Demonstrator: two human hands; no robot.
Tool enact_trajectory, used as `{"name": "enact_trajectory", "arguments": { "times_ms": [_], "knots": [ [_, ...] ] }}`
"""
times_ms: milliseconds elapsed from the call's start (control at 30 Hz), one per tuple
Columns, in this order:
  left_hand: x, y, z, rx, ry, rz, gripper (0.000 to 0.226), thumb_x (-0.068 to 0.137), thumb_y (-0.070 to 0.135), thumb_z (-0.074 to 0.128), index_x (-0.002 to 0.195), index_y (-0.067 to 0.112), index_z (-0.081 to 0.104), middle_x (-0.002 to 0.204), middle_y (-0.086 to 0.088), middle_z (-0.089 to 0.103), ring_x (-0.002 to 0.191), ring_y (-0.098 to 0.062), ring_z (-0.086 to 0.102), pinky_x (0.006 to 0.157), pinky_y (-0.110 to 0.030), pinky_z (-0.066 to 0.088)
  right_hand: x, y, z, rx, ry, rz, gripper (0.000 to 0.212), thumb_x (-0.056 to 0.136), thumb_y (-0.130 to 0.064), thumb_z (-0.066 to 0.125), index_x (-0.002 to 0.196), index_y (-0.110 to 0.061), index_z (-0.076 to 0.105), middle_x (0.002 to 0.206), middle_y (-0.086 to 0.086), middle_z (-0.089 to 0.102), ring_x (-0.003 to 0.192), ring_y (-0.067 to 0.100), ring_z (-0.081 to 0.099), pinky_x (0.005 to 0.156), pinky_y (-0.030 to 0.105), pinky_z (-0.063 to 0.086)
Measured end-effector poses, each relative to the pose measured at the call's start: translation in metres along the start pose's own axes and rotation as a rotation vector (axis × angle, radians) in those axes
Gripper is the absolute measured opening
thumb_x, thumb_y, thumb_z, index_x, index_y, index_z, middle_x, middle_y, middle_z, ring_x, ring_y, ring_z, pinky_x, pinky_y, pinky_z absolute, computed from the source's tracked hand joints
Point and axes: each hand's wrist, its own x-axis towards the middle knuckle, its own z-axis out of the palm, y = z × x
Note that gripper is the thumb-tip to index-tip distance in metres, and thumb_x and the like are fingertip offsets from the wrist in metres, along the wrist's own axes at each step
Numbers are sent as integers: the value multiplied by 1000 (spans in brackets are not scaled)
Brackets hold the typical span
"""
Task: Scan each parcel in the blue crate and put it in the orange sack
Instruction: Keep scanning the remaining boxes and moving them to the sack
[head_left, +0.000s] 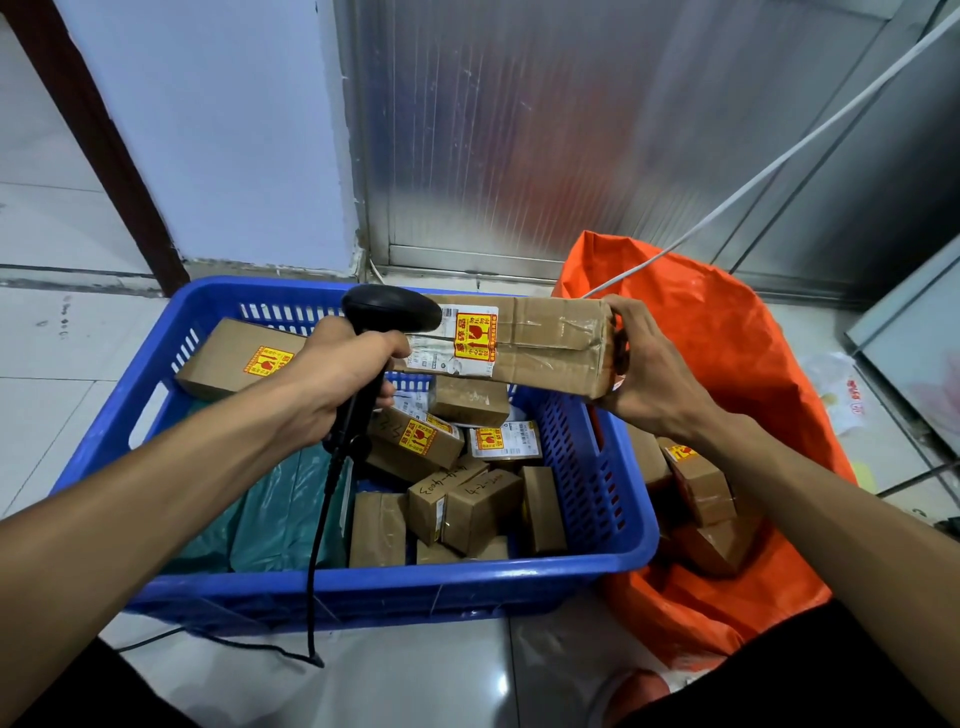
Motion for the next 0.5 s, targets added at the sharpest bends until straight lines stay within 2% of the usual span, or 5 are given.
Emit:
{"name": "enact_trajectory", "arguments": {
  "times_ms": [133,267,367,500],
  "knots": [
    [2,-1,-1,5,5,-3,13,92,14,64,86,3,60,63,-10,57,53,-17,56,53,-25,55,0,1,-1,-5,4,15,83,64,-12,88,135,-11,43,124,-1,47,106,9,51,81,27,51],
    [3,-2,-1,2,3,-5,11,90,13,65,88,3,60,63,-9,56,53,-17,56,62,-30,57,0,3,-3,3,6,26,83,65,-14,89,134,-11,43,125,-2,47,110,5,48,86,14,46],
    [2,-1,-2,13,-9,-7,10,91,12,63,85,5,59,62,-9,55,53,-17,56,60,-29,55,0,3,-3,1,-3,34,84,66,-16,90,135,-12,43,126,-1,47,111,5,48,87,14,46],
    [2,-1,-2,26,-12,-1,11,91,12,63,82,7,59,62,-9,54,52,-16,55,56,-28,54,1,2,-5,5,-4,51,86,65,-15,91,135,-13,43,127,-1,48,111,7,50,85,24,51]
  ]
}}
